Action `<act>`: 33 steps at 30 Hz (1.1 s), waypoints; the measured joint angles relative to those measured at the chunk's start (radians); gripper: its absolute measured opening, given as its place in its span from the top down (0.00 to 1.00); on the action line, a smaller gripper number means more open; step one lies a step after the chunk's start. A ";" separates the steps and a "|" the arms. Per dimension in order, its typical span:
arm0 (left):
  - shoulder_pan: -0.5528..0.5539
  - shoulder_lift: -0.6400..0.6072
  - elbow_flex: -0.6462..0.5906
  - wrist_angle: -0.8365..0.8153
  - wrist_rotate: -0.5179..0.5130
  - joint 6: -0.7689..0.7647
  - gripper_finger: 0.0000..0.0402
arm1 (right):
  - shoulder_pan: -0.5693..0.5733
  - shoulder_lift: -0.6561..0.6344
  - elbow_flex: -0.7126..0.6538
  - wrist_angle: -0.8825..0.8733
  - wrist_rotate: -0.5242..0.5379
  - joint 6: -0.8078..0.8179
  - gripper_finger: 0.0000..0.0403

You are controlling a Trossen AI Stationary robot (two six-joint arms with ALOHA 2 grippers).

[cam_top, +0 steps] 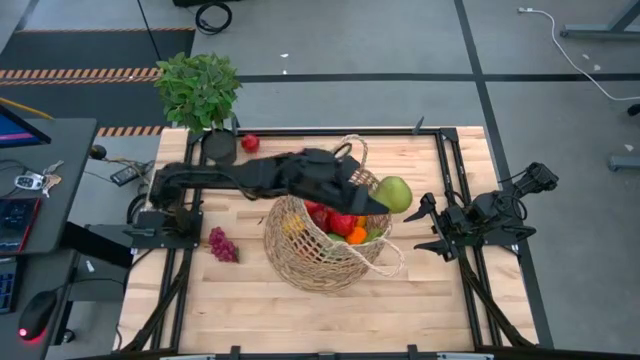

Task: Build produce basket
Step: Put the green pear into the brown basket

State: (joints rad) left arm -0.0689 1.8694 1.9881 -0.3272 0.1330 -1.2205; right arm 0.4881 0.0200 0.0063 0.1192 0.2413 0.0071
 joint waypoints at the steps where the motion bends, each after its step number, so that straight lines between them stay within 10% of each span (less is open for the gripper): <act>1: 0.001 0.014 0.000 0.006 -0.005 0.000 0.59 | 0.000 0.000 0.000 0.000 0.000 0.000 0.13; 19: 0.114 0.129 0.001 -0.603 -0.154 0.293 0.59 | 0.000 0.000 0.000 0.016 0.000 0.000 0.13; 33: 0.113 0.129 0.001 -0.718 -0.111 0.493 0.58 | 0.000 0.000 0.000 0.016 0.000 0.000 0.13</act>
State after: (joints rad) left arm 0.0444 1.9984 1.9888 -1.0451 0.0222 -0.7272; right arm 0.4879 0.0200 0.0060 0.1349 0.2410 0.0071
